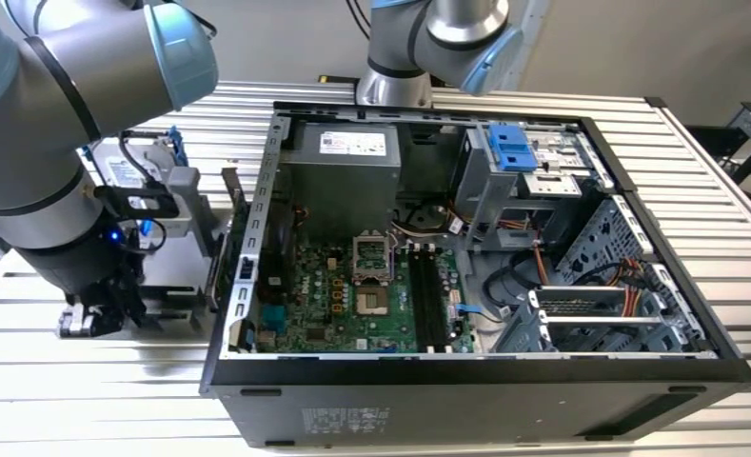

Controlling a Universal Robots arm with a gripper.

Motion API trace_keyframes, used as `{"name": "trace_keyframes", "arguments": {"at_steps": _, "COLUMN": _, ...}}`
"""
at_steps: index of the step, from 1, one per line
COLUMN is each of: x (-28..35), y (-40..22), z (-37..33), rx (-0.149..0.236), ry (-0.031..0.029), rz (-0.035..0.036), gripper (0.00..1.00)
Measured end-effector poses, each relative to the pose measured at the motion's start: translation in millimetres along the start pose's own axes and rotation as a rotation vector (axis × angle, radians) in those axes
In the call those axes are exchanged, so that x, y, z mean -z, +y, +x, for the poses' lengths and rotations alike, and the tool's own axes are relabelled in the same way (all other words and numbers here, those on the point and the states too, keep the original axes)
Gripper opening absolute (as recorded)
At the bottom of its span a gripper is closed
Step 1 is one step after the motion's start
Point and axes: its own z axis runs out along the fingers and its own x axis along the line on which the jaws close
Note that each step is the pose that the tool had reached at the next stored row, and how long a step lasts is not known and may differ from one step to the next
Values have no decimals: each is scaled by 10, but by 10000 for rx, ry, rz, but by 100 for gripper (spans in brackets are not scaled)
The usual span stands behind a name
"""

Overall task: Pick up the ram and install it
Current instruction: 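Pick up the ram and move it above insertion slot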

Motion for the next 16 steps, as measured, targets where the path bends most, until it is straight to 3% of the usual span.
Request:
{"name": "trace_keyframes", "arguments": {"at_steps": 15, "x": -3, "y": 0, "z": 1, "rx": 0, "ry": 0, "rz": 0, "gripper": 0}}
{"name": "trace_keyframes", "arguments": {"at_steps": 16, "x": 75, "y": 0, "z": 1, "rx": 1, "ry": -1, "rz": 0, "gripper": 0}}
